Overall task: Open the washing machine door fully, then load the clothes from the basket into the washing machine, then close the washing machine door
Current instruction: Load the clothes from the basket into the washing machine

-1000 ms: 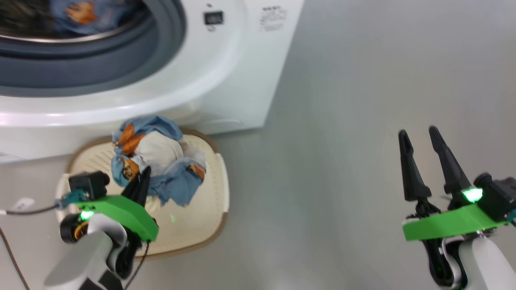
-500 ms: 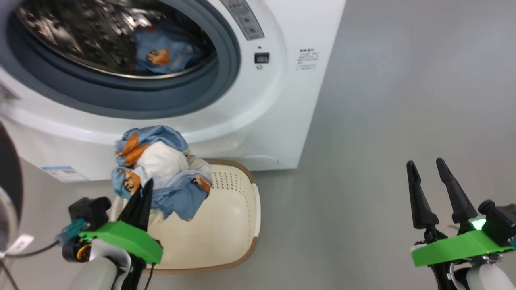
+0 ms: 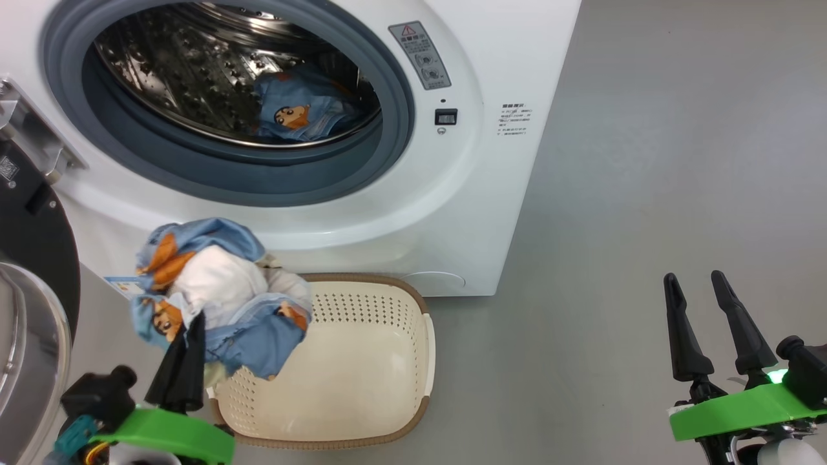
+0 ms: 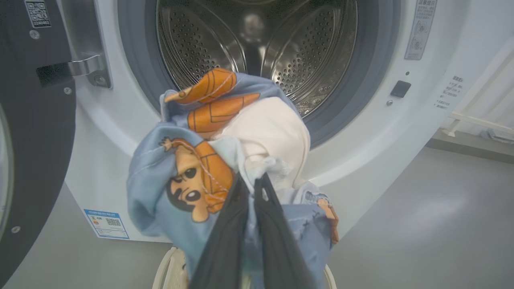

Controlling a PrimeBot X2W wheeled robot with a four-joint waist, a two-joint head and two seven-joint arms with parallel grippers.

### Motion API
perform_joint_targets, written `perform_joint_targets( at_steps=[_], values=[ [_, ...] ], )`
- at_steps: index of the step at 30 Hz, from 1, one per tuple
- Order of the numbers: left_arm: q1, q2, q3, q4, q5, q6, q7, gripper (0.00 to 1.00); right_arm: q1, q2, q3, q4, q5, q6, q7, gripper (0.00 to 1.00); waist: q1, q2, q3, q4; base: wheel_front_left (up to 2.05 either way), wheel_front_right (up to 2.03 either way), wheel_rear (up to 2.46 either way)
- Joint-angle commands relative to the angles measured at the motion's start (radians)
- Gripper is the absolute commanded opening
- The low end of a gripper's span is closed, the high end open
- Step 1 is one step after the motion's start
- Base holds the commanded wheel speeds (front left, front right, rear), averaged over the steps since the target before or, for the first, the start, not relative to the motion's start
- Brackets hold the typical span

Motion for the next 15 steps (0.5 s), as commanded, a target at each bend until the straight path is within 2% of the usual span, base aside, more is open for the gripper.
perform_joint_targets(
  at_steps=[1, 8, 15],
  values=[
    [0.004, 0.011, 0.056, -0.043, 0.016, -0.003, -0.014, 0.00, 0.007, -0.015, 0.012, -0.026, -0.002, 0.008, -0.005, 1.00, -0.0001, 0.0000, 0.000, 0.002, 0.00, 0.00, 0.00],
    [0.099, -0.042, 0.144, -0.147, 0.067, -0.003, -0.014, 0.00, 0.013, -0.013, 0.006, -0.026, -0.001, 0.008, -0.005, 1.00, -0.0001, 0.0000, -0.002, 0.004, 0.00, 0.00, 0.00],
    [0.125, -0.066, 0.168, -0.195, 0.091, -0.003, -0.014, 0.00, 0.010, -0.014, 0.006, -0.031, -0.001, 0.008, -0.005, 1.00, -0.0001, 0.0000, 0.017, -0.006, 0.00, 0.00, 0.00]
  ],
)
